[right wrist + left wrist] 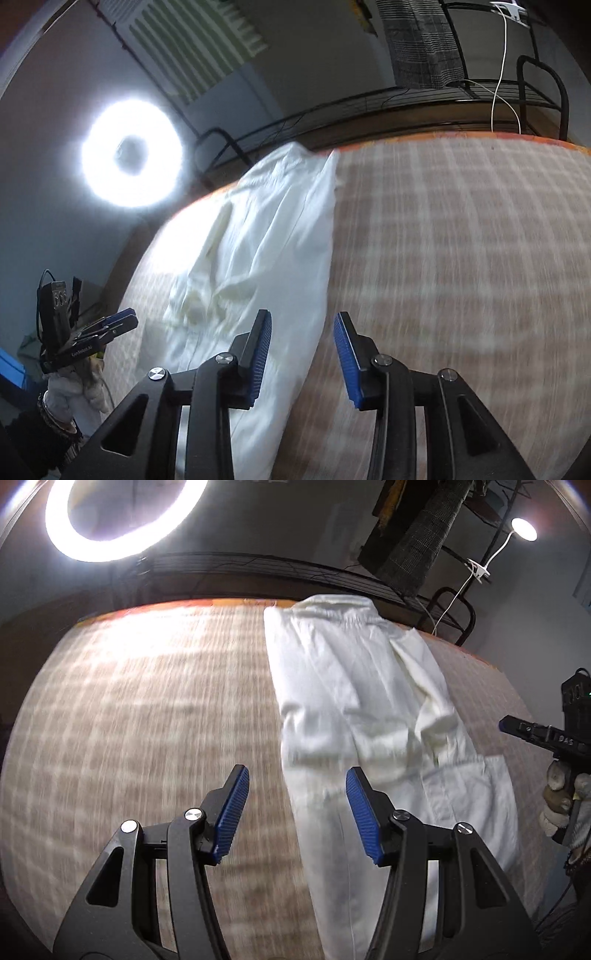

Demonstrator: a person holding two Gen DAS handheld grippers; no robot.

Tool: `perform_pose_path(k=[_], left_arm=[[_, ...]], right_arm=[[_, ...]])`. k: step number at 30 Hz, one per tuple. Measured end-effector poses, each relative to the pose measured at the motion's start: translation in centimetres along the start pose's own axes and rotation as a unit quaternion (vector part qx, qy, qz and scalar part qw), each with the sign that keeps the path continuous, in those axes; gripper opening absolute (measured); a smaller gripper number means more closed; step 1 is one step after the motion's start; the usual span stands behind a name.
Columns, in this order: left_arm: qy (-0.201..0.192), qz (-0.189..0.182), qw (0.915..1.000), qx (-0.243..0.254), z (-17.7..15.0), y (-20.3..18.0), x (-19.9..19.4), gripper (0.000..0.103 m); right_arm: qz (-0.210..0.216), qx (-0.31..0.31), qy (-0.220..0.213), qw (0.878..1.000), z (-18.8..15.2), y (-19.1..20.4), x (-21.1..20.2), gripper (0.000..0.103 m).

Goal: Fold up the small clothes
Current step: 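Open both grippers and lift them away from the folded shirt, then pinch the white shirt near the collar with both grippers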

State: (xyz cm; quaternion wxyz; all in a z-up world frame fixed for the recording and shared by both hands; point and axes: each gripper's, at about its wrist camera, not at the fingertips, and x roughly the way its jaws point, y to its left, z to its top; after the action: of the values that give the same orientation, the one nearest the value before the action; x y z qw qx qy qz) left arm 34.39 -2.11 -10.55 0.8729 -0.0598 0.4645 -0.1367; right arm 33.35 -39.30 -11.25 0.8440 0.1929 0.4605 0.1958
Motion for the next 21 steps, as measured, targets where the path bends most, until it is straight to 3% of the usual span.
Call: perform_pose_path(k=[10, 13, 21], left_arm=[[0.011, -0.025, 0.9992, -0.03, 9.2, 4.2, 8.2, 0.055], [0.008, -0.034, 0.9988, -0.035, 11.0, 5.0, 10.1, 0.055], [0.008, -0.038, 0.9993, 0.005, 13.7, 3.9, 14.2, 0.055]], right_arm=[[0.012, -0.011, 0.025, 1.0, 6.5, -2.0, 6.9, 0.046], [0.014, -0.009, 0.018, 1.0, 8.7, -2.9, 8.4, 0.046], [0.019, -0.02, 0.016, 0.999, 13.4, -3.7, 12.7, 0.046]])
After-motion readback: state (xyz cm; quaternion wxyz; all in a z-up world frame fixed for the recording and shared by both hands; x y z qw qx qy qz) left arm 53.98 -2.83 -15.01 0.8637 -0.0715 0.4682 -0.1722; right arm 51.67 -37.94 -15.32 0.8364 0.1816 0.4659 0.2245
